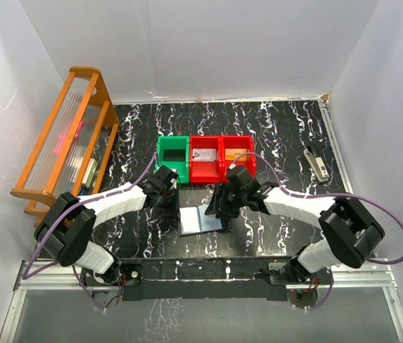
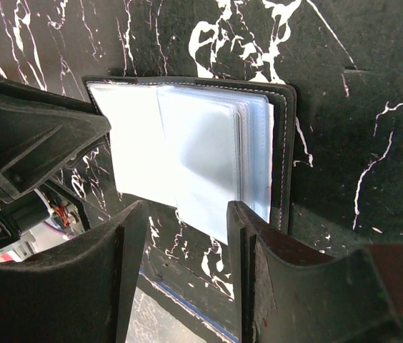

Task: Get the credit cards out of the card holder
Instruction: Remove the credit card from the card holder.

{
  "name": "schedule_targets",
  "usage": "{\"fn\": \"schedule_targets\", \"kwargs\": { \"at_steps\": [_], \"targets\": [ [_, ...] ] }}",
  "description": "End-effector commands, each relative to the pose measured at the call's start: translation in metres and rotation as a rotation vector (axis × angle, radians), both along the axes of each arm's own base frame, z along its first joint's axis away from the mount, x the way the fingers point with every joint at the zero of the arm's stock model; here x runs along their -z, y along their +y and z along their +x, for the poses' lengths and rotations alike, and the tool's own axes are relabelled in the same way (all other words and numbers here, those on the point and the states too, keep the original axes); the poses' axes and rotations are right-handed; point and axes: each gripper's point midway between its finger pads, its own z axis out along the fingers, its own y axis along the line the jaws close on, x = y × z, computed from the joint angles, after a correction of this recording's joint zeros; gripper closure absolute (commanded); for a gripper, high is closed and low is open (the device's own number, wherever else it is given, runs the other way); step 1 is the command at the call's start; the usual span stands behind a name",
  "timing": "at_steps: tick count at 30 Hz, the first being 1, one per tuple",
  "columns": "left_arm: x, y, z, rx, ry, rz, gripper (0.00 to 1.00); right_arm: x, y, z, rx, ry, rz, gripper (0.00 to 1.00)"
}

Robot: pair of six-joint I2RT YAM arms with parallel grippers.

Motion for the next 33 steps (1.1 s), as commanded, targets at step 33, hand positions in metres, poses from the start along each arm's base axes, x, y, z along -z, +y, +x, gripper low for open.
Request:
{"fn": "schedule_targets", "kwargs": {
  "at_steps": [33],
  "targets": [
    [-0.004, -0.004, -0.004, 0.025, 0.012, -0.029, 0.84, -0.041, 0.060, -0.001, -0.075, 0.025, 0.387, 0.53]
  ]
}}
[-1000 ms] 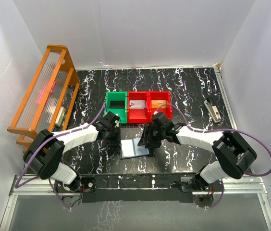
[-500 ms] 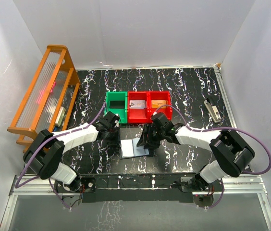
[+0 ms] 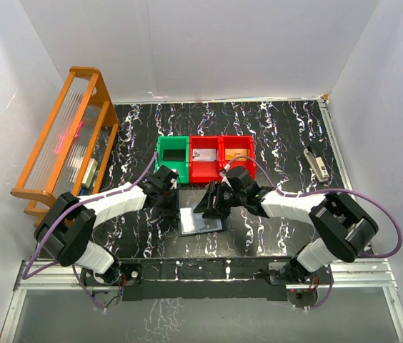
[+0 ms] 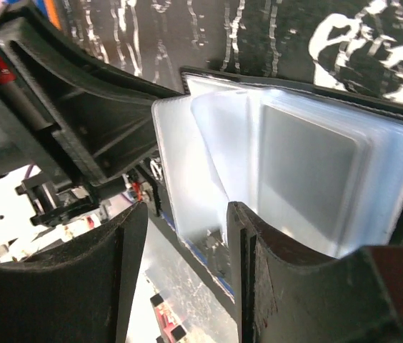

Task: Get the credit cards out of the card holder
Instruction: Remove the credit card from the card holder.

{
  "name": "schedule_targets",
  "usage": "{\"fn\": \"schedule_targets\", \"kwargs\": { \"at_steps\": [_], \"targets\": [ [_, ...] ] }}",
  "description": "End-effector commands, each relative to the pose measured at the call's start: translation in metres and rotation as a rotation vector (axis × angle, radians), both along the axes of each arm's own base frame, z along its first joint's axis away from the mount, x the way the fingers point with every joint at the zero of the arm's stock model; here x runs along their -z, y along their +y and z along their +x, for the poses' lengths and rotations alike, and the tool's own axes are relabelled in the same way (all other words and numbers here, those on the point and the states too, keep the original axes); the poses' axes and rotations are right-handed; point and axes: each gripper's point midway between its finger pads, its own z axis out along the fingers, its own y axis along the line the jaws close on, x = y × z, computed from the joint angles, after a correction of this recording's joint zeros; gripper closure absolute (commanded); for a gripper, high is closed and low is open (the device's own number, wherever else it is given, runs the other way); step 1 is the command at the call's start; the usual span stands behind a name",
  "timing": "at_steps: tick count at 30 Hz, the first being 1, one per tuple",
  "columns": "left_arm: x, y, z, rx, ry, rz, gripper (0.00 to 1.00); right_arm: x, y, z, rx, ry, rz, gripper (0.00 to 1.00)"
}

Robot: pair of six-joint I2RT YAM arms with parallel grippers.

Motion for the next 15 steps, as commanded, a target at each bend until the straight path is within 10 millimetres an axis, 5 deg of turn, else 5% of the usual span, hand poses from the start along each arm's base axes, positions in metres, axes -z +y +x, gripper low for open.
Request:
{"fn": "schedule_targets", "kwargs": {
  "at_steps": [1, 12, 15],
  "targets": [
    [-0.004, -0.003, -0.003, 0.013, 0.010, -0.026, 0.84, -0.025, 0.025, 0.006, -0.042, -0.043, 0.135, 0.53],
    [-0.010, 0.003, -0.004, -0.021, -0.015, -0.022, 0.84, -0.004, 0.057, 0.005, -0.115, -0.006, 0.106, 0.54],
    [-0.011, 0.005, -0.004, -0.023, -0.017, -0.018, 0.83, -0.013, 0.061, 0.001, -0.150, -0.024, 0.146, 0.52]
  ]
}}
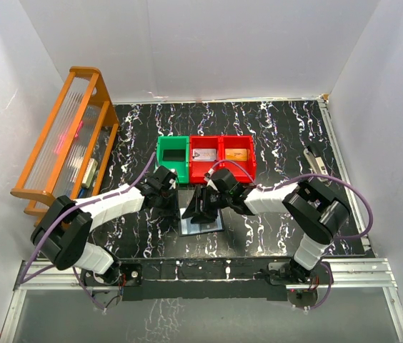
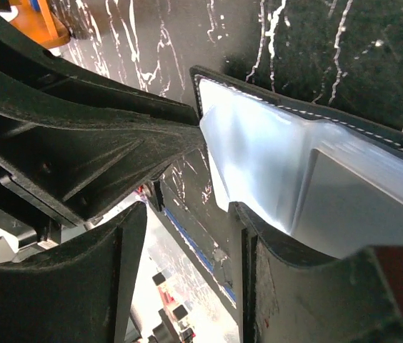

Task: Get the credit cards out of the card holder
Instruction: Remove the credit card from the card holder.

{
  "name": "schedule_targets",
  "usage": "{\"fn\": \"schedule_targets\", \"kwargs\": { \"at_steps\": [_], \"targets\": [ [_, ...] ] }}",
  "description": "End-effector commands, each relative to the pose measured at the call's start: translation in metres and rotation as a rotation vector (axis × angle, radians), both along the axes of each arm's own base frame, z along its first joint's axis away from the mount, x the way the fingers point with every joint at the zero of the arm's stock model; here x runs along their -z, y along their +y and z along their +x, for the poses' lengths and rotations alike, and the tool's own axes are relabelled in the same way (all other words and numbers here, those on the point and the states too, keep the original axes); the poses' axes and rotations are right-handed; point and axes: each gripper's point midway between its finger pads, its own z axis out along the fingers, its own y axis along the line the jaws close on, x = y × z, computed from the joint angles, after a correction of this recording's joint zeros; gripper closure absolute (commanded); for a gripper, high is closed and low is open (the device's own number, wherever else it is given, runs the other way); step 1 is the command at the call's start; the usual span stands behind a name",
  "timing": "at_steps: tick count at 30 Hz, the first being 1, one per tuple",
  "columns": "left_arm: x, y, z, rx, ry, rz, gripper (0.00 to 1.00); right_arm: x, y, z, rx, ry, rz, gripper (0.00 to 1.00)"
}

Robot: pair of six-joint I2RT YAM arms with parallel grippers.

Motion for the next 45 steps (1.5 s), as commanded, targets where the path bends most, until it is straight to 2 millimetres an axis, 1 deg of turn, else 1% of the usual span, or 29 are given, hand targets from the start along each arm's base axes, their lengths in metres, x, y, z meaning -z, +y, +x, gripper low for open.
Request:
{"fn": "schedule_targets", "kwargs": {
  "at_steps": [1, 6, 8, 11, 13, 17, 18, 20, 22, 24, 27, 28, 29, 32, 35, 37, 40, 43, 45],
  "targets": [
    [-0.006, 0.004, -0.003, -0.011, -0.008, -0.009, 0.83, -0.037, 0.018, 0.006, -0.054, -0.091, 0.127, 0.52],
    [-0.004, 0.002, -0.002, -0.009, -0.005, -0.008, 0.83, -0.072, 0.019, -0.001, -0.092, -0.152, 0.218, 0.45],
    [-0.004, 0.001, -0.001, -0.010, -0.007, -0.012, 0.83, -0.079, 0.018, -0.003, -0.099, -0.161, 0.230, 0.44],
    [-0.005, 0.001, -0.001, -0.010, -0.007, -0.012, 0.83, -0.081, 0.013, 0.000, -0.065, -0.175, 0.199, 0.44],
    [-0.005, 0.001, -0.002, -0.008, -0.008, -0.012, 0.83, -0.075, 0.004, 0.006, -0.019, -0.197, 0.129, 0.45],
    [-0.004, 0.002, -0.002, -0.003, -0.003, -0.009, 0.84, -0.059, -0.026, 0.025, 0.099, -0.253, -0.063, 0.50],
    [-0.004, 0.001, -0.002, -0.003, -0.006, -0.010, 0.84, -0.057, -0.031, 0.027, 0.110, -0.261, -0.079, 0.52],
    [-0.005, 0.001, -0.001, -0.003, -0.009, -0.013, 0.84, -0.052, -0.034, 0.026, 0.106, -0.249, -0.074, 0.60],
    [-0.006, 0.001, -0.001, -0.003, -0.011, -0.014, 0.84, -0.043, -0.033, 0.021, 0.082, -0.218, -0.081, 0.68],
    [-0.009, 0.002, 0.000, -0.006, -0.019, -0.012, 0.84, -0.033, -0.035, 0.021, 0.079, -0.195, -0.114, 0.75],
    [-0.017, 0.001, 0.003, -0.015, -0.041, -0.023, 0.81, -0.028, -0.030, 0.019, 0.065, -0.193, -0.089, 0.80],
    [-0.019, 0.000, 0.004, -0.019, -0.044, -0.027, 0.78, -0.026, -0.027, 0.018, 0.051, -0.187, -0.077, 0.80],
    [-0.028, -0.001, 0.006, -0.022, -0.067, -0.045, 0.73, -0.022, -0.023, 0.016, 0.031, -0.172, -0.075, 0.82],
    [-0.042, -0.004, 0.012, -0.029, -0.108, -0.068, 0.61, -0.004, -0.015, 0.010, -0.023, -0.145, -0.115, 0.84],
    [-0.053, -0.009, 0.018, -0.021, -0.148, -0.099, 0.45, 0.012, -0.015, 0.006, -0.034, -0.115, -0.152, 0.84],
    [-0.056, -0.014, 0.018, 0.002, -0.156, -0.132, 0.39, 0.019, -0.017, 0.007, -0.022, -0.103, -0.175, 0.84],
    [-0.050, -0.017, 0.014, 0.024, -0.128, -0.133, 0.35, 0.019, -0.019, 0.007, -0.010, -0.106, -0.181, 0.83],
    [-0.046, -0.014, 0.012, 0.024, -0.121, -0.118, 0.35, 0.016, -0.020, 0.008, -0.010, -0.113, -0.183, 0.83],
    [-0.039, -0.013, 0.007, 0.032, -0.092, -0.112, 0.37, 0.009, -0.017, 0.008, -0.014, -0.126, -0.159, 0.82]
  ]
}}
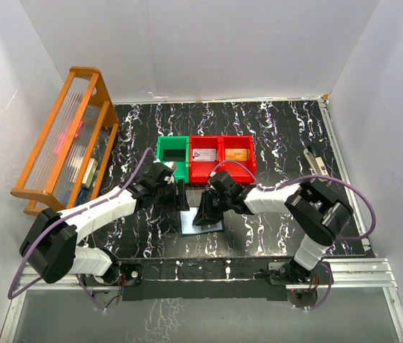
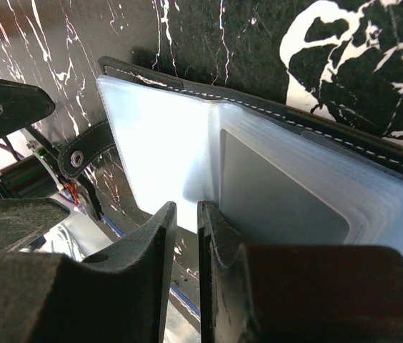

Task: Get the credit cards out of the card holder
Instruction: Remove the credit card from the card holder.

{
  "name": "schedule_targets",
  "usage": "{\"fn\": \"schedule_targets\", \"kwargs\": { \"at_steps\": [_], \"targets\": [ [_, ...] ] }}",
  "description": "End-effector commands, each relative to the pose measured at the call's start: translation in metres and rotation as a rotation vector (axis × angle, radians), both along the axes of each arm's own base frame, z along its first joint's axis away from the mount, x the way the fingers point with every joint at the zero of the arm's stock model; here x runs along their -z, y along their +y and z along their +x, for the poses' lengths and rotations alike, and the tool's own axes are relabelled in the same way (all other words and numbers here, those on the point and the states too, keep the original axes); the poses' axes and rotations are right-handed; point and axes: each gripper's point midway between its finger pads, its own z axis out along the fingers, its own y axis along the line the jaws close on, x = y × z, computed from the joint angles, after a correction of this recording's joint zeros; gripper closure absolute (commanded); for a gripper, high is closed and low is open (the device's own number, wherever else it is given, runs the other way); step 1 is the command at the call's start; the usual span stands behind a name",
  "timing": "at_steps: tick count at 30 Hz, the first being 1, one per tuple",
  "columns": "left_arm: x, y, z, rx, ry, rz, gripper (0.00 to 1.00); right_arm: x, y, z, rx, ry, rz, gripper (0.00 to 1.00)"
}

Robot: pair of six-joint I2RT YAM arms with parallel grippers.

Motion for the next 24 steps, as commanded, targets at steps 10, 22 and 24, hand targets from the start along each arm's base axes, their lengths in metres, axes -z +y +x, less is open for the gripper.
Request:
{"fn": "schedule_targets", "kwargs": {
  "at_steps": [10, 22, 24],
  "targets": [
    [0.037, 0.003, -0.017, 0.069, 0.135, 0.076, 0.58, -0.068, -0.019, 0.038, 0.134, -0.235, -0.047, 0.72],
    [0.036, 0.003, -0.018, 0.075, 0.131, 0.069, 0.63, -0.045, -0.061, 0.026, 0.202, -0.152, -0.080, 0.59],
    [0.036, 0.003, -0.018, 0.072, 0.132, 0.065, 0.63, -0.043, -0.056, 0.024, 0.185, -0.138, -0.065, 0.60]
  ]
}}
